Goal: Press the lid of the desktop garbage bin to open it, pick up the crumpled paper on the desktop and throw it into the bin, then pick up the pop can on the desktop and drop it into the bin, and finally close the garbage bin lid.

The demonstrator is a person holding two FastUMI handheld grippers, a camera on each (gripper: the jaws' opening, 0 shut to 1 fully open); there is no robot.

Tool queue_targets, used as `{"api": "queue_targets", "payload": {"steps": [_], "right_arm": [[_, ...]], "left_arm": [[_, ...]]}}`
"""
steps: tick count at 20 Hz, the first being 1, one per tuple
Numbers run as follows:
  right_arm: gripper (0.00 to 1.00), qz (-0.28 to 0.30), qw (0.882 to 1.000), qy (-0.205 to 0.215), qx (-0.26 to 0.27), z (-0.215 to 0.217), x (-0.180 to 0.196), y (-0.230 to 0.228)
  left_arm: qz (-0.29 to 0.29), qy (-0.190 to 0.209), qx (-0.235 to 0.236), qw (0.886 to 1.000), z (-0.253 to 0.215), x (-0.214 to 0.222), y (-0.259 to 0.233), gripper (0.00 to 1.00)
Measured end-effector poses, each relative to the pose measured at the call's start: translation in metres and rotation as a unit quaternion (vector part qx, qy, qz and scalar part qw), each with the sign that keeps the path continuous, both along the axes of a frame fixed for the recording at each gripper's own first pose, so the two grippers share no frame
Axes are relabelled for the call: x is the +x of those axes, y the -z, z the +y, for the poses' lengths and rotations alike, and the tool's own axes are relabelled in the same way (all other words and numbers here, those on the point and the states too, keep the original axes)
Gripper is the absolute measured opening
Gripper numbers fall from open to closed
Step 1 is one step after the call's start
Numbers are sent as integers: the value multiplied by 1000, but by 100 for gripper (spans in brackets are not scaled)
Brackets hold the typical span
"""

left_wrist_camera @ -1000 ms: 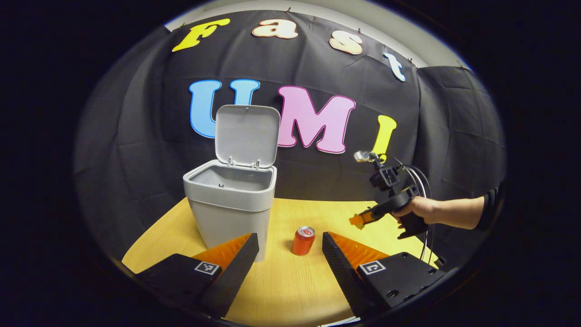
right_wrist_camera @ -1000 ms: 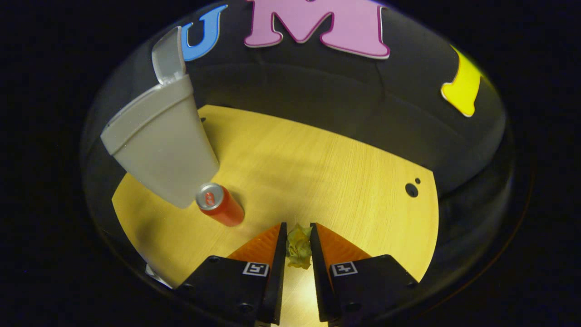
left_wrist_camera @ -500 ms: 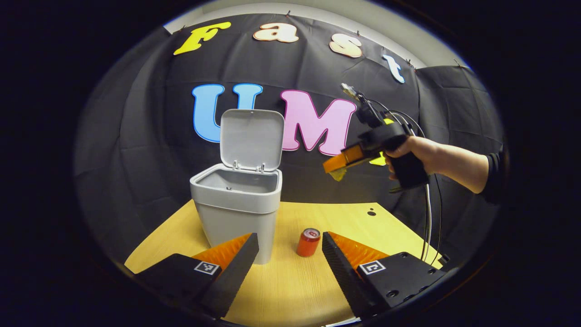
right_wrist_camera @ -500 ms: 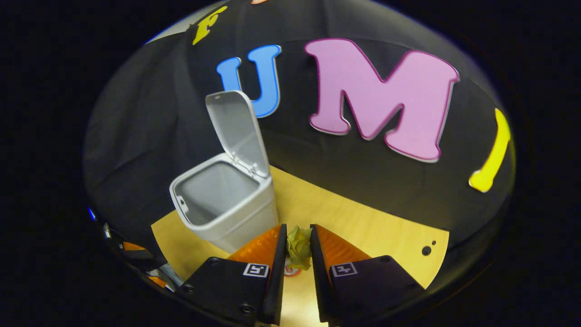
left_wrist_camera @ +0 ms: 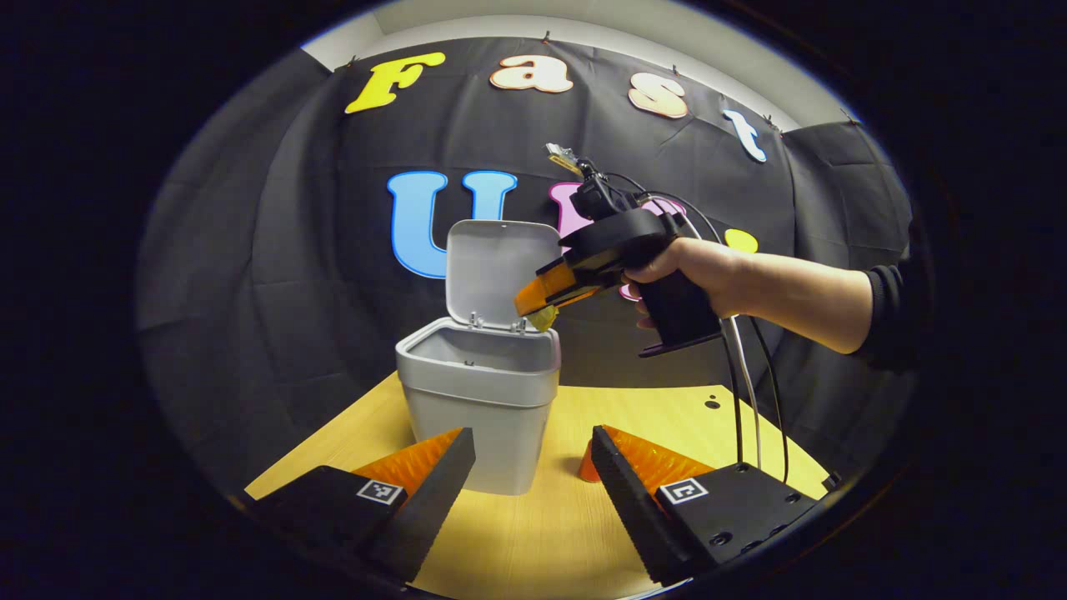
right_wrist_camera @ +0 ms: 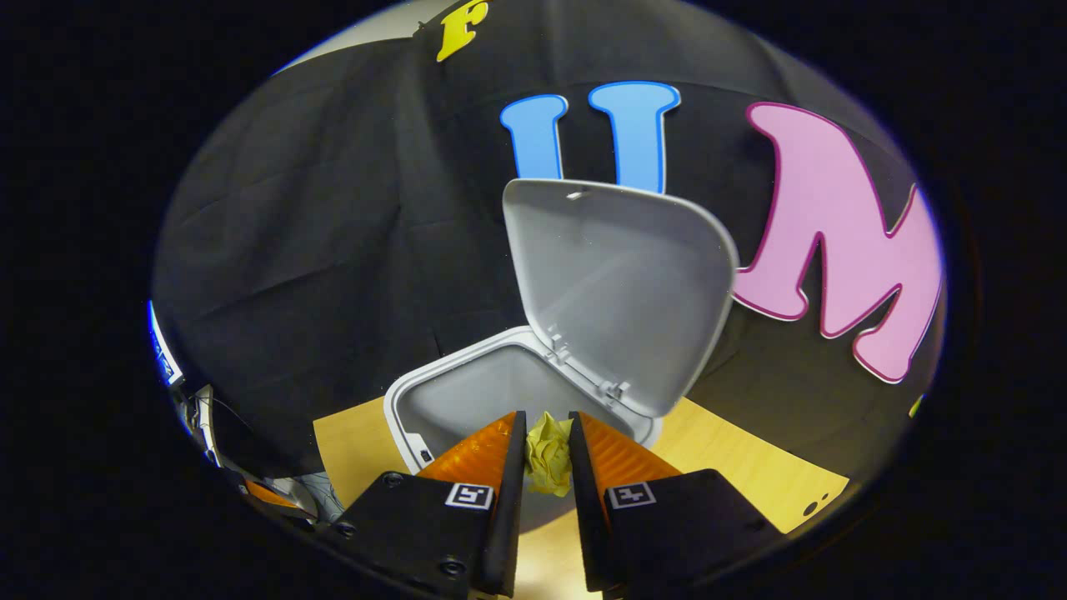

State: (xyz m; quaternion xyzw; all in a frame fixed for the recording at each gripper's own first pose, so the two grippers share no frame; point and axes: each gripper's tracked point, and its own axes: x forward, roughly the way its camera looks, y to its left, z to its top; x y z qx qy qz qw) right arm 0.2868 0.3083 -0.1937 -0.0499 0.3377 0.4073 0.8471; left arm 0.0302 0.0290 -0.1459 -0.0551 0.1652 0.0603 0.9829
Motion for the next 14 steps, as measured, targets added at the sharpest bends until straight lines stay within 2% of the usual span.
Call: {"api": "queue_targets", "payload": {"steps": [3,4,5,6,7,10,11,14], "right_arm": [[35,-13,1000,7,-2,12,4,7],[22,-14,1000,9,-4,13,4,8],[22,-14,1000,10,-5,14,5,9],[41,-16,1000,11,-7,13,5,10],[45,-19,1000,10,-9,12,5,11],[88,-40,999,16,-17,6,7,11],[98,-39,999,20,-14,3,6,8],[98,-49,997,52,2,-15,10,-5]], "left_arm": [[1,-19,-6,1000,6,-7,-1,96],[1,-24,-9,1000,7,-9,-1,96],[2,-29,-10,1000,11,-12,0,96],[1,-34,-7,999,14,-14,0,96],[1,-35,-5,999,16,-13,2,96],[5,-33,-7,999,14,-11,5,96],[5,-30,-9,999,13,-11,7,96],[3,-18,-16,1000,6,-8,11,96]]}}
